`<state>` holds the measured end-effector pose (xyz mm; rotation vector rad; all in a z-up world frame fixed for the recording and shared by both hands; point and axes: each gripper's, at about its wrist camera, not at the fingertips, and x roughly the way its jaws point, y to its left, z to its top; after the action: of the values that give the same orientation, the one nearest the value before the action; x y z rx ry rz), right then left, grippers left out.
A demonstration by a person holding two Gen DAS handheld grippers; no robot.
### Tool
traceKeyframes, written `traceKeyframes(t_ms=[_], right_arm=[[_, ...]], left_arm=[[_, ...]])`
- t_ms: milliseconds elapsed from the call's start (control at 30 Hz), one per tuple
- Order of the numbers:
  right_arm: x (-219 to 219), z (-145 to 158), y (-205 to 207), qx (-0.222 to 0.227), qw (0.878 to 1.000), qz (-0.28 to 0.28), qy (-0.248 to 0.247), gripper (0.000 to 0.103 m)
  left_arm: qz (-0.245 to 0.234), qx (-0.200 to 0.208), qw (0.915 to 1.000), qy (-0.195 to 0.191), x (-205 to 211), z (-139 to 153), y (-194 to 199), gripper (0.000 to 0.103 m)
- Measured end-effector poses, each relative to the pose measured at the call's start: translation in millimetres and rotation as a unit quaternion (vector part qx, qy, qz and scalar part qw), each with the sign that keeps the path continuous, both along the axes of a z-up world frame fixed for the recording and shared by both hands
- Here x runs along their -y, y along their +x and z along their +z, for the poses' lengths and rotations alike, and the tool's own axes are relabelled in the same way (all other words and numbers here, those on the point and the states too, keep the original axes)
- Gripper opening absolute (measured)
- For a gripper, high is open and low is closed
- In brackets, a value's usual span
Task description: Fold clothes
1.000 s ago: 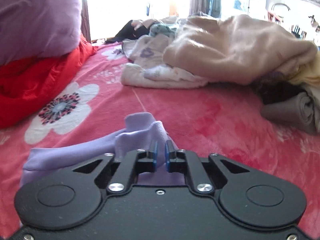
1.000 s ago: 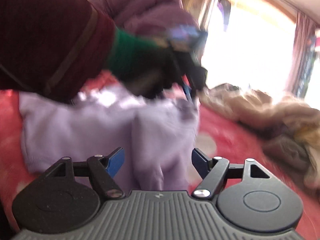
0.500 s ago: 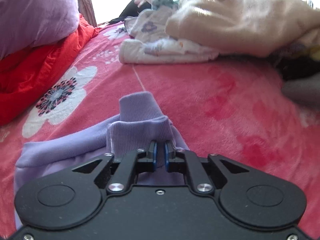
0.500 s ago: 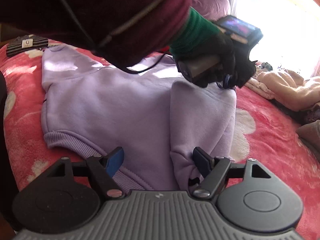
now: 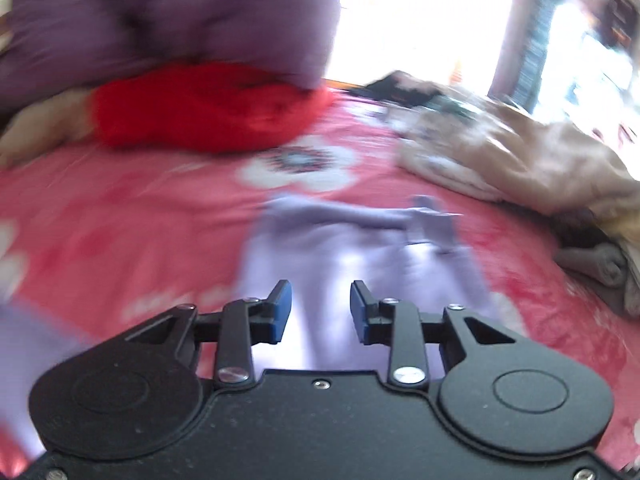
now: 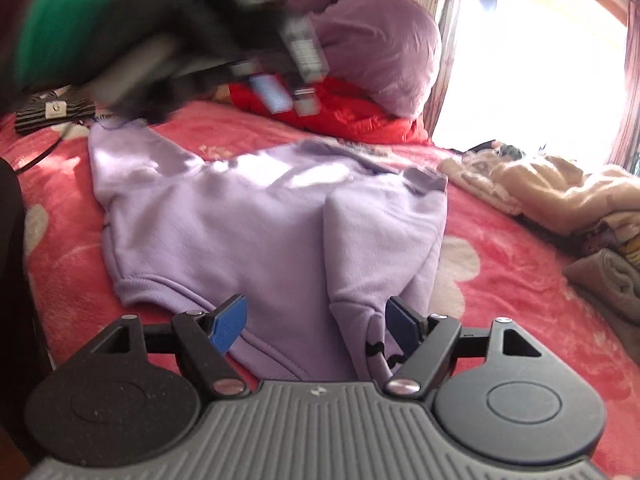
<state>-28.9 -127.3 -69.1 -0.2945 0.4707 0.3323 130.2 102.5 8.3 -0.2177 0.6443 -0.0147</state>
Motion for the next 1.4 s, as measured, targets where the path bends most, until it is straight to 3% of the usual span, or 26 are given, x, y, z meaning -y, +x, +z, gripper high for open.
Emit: traceKeyframes(t_ms=[167, 233, 333, 533, 733, 933, 1100, 1133, 1167, 1233, 1333, 1400], right_arm=[[-12.9, 7.6, -12.1, 0.015, 0.999, 0.031, 0.001, 0.074], [-22.6, 8.4, -18.0, 0.017, 0.999, 0.047, -0.006, 0.074], [-35.6, 7.4, -22.6, 0.018, 0.997, 0.068, -0.016, 0.074], [-58.6, 3.6, -24.5, 0.017, 0.994, 0.102, -0.034, 0.074], [-71.7, -6.2, -25.6, 0.011, 0.991, 0.122, -0.053, 0.074], [-75.5, -12.7, -27.2, 0.005, 0.990, 0.128, -0.059, 0.074], [-72.2, -14.4, -25.0, -0.008, 0.991, 0.124, -0.053, 0.074], [-71.0, -14.8, -24.1, -0.011, 0.991, 0.122, -0.051, 0.074], [-69.8, -15.1, -23.6, -0.013, 0.991, 0.121, -0.049, 0.074], [-67.8, -15.6, -23.0, -0.018, 0.992, 0.120, -0.046, 0.074], [-66.2, -15.9, -22.9, -0.023, 0.991, 0.121, -0.044, 0.074], [-63.9, -15.6, -21.2, -0.032, 0.992, 0.119, -0.035, 0.074]], left_arm=[[0.115, -0.012, 0.9903, -0.077, -76.5, -20.3, -54.1, 0.033], [0.146, -0.025, 0.9846, -0.092, -96.0, -32.0, -69.1, 0.040], [0.166, -0.048, 0.9764, -0.129, -114.5, -47.3, -85.0, 0.040], [0.165, -0.074, 0.9737, -0.139, -119.8, -59.2, -110.0, 0.040], [0.136, -0.106, 0.9553, -0.240, -106.9, -77.8, -138.3, 0.040], [0.120, -0.112, 0.9363, -0.311, -90.0, -96.6, -144.6, 0.039], [0.122, -0.085, 0.9381, -0.313, -77.1, -98.5, -144.9, 0.037], [0.118, -0.078, 0.9413, -0.306, -73.7, -97.0, -144.2, 0.032], [0.116, -0.070, 0.9476, -0.289, -69.2, -93.3, -143.3, 0.023], [0.106, -0.045, 0.9634, -0.242, -58.0, -80.8, -143.4, 0.019], [0.080, -0.003, 0.9854, -0.150, -35.2, -59.7, -144.1, 0.017], [0.054, 0.021, 0.9944, -0.088, -17.6, -50.1, -146.1, 0.017]])
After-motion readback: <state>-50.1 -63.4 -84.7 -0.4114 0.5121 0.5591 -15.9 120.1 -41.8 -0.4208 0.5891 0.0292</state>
